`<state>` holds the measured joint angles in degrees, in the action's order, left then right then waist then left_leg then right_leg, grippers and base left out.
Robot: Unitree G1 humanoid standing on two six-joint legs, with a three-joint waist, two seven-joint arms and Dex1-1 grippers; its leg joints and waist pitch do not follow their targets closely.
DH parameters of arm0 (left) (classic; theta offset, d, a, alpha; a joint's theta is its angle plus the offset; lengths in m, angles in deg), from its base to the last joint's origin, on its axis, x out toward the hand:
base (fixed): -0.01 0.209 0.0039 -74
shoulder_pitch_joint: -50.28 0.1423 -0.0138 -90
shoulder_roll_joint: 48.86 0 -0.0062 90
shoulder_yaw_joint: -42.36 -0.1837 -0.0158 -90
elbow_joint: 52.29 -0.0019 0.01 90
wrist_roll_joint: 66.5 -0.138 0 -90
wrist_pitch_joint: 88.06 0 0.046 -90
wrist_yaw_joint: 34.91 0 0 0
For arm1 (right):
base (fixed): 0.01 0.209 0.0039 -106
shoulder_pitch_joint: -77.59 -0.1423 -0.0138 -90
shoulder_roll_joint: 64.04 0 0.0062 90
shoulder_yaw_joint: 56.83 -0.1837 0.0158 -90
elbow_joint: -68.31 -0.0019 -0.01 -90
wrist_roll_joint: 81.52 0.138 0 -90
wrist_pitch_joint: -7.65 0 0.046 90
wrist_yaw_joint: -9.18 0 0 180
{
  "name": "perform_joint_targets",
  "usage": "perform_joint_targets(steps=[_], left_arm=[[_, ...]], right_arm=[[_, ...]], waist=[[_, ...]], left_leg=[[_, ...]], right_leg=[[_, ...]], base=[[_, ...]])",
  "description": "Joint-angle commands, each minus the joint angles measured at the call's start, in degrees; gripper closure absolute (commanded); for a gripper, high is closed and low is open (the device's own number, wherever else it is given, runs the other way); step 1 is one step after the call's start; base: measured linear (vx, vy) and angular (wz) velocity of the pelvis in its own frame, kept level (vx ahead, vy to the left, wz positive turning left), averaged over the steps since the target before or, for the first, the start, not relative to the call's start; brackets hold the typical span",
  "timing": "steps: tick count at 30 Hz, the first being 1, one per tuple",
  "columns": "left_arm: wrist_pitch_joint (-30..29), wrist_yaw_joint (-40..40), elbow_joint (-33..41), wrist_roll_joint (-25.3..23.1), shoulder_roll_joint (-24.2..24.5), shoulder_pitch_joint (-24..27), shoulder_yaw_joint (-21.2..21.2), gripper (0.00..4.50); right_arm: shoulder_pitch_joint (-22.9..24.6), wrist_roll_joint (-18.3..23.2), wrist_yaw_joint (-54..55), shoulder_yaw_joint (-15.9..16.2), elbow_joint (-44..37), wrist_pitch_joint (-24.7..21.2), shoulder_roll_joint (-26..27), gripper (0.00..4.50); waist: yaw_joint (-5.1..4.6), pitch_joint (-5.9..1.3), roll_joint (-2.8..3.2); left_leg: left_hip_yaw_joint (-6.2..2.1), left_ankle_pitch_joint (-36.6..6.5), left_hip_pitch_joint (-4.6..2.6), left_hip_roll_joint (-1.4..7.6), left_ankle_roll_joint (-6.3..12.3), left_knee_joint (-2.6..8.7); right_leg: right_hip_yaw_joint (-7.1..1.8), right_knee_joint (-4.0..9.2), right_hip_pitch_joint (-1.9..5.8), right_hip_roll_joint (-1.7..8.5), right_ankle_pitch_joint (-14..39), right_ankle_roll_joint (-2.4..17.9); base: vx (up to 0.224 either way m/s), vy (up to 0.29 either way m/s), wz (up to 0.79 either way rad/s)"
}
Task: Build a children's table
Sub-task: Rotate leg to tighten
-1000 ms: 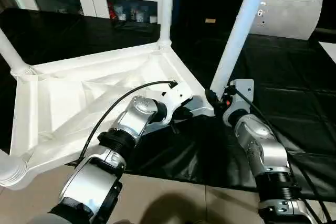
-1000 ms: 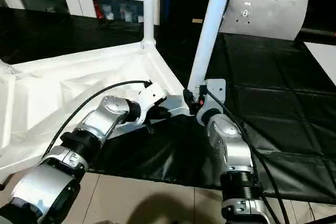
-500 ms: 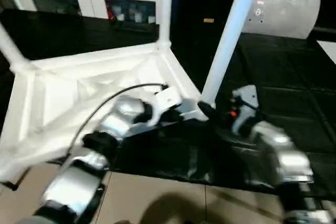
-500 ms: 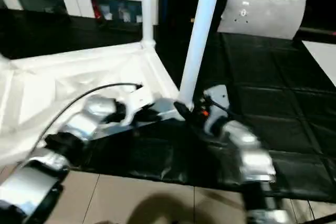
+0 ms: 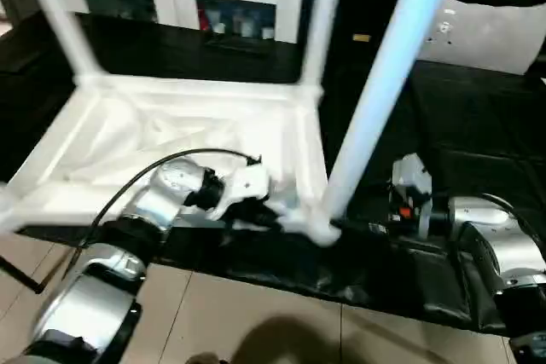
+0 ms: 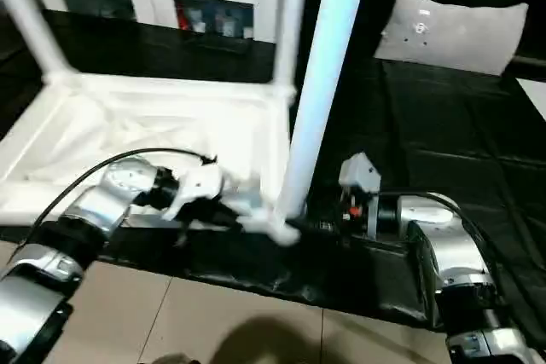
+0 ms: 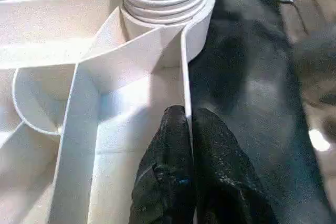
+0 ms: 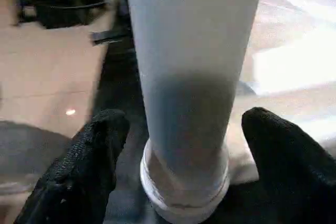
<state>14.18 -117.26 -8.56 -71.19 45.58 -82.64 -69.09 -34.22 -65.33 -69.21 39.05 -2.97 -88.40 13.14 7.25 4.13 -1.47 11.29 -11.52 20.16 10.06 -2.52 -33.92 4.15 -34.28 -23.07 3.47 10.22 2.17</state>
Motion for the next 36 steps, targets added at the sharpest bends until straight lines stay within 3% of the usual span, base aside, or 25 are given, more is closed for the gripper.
perform_joint_targets(steps=[1, 6, 17, 26, 29, 31, 33, 34, 35, 36], left_arm=[[2.29, -4.61, 1.98, -1.29, -0.01, 0.57, -3.61, 4.5], [3.54, -5.97, 1.79, -1.56, 0.07, 0.11, -4.11, 4.5], [5.75, -7.77, 0.16, -1.88, -0.05, -0.98, -4.79, 4.5], [5.43, -7.57, -0.35, -2.38, 0.27, -0.91, -4.84, 4.5], [1.11, -3.9, -0.05, -2.02, -0.17, -0.8, -3.06, 4.5], [-0.09, -2.36, 0.05, -2.02, -0.4, -0.86, -2.52, 4.5], [-5.05, 2.42, 0.25, -1.69, -1.72, -1.25, -0.79, 4.5], [-6.17, 3.43, 0.33, -1.47, -2.09, -1.32, -0.34, 4.5], [-11.54, 7.9, 1.12, -0.2, -4.21, -1.54, 1.73, 4.5], [-11.75, 8.08, 1.16, -0.15, -4.3, -1.54, 1.81, 4.5]], right_arm=[[-0.43, 0.8, -4.31, 1.54, 0.3, 0.15, -1.14, 1.01], [-0.67, 0.84, -6.94, 2.88, 0.88, 0.32, -1.24, 1.45], [-0.79, 1.07, -11.63, 5.66, 0.85, -0.3, -0.8, 2.43], [0.51, 2.36, -12.6, 6.32, -0.55, -2.73, -0.93, 2.55], [3.09, 4.97, -7.01, 4.52, -4.39, -8.6, 1.09, 2.55], [3.78, 5.41, -4.96, 4.09, -5.47, -10.16, 1.7, 2.55], [5.28, 4.49, 0.98, 3.44, -6.87, -12.04, 3.47, 2.55], [5.59, 4.16, 2.36, 3.32, -7.1, -12.3, 3.92, 2.55], [6.15, 2.08, 10.02, 2.32, -6.88, -12.99, 6.83, 2.55], [6.15, 1.99, 10.36, 2.27, -6.84, -13.0, 6.97, 2.55]], waist=[[-0.04, -4.16, -0.42], [0.64, -4.16, -0.47], [0.86, -4.19, -0.28], [0.95, -4.2, -0.27], [1.02, -4.11, -0.1], [1.11, -3.88, -0.18], [0.94, -3.68, -0.16], [0.71, -3.45, -0.02], [0.46, -3.24, 0.12], [0.22, -3.09, 0.0]], left_leg=[[-1.43, -6.69, -0.56, 4.14, 5.29, 3.55], [-1.39, -6.29, -0.62, 4.06, 4.76, 3.51], [-1.51, -6.55, -0.56, 4.01, 4.36, 3.56], [-1.5, -6.5, -0.56, 3.99, 4.4, 3.54], [-1.53, -6.73, -0.6, 4.05, 4.15, 3.68], [-1.62, -8.06, -0.69, 3.98, 3.51, 3.84], [-1.67, -9.74, -0.92, 3.84, 2.43, 3.92], [-1.75, -10.69, -0.93, 3.73, 1.76, 4.04], [-1.78, -12.0, -1.17, 3.45, 1.42, 4.06], [-1.83, -12.54, -1.15, 3.37, 0.98, 4.11]], right_leg=[[-3.26, 3.47, 3.23, 5.89, 10.09, 13.07], [-3.31, 3.44, 3.09, 5.96, 10.39, 12.63], [-3.2, 3.51, 3.14, 5.88, 11.04, 12.13], [-3.2, 3.48, 3.18, 5.89, 10.63, 12.32], [-3.26, 3.54, 3.19, 5.76, 11.14, 11.93], [-3.15, 4.08, 3.06, 5.94, 14.64, 11.08], [-3.15, 4.68, 2.94, 6.1, 20.35, 9.46], [-3.12, 5.16, 2.77, 6.07, 23.95, 8.39], [-3.07, 5.92, 2.63, 6.13, 28.81, 6.71], [-3.07, 6.01, 2.51, 6.12, 30.73, 5.96]], base=[[0.0, 0.0, 0.0], [0.0, 0.0, 0.0], [0.0, 0.0, 0.0], [0.0, 0.0, 0.0], [0.0, 0.0, 0.0], [0.0, 0.0, 0.0], [0.0, 0.0, 0.0], [0.0, 0.0, 0.0], [0.0, 0.0, 0.0], [0.0, 0.0, 0.0]])
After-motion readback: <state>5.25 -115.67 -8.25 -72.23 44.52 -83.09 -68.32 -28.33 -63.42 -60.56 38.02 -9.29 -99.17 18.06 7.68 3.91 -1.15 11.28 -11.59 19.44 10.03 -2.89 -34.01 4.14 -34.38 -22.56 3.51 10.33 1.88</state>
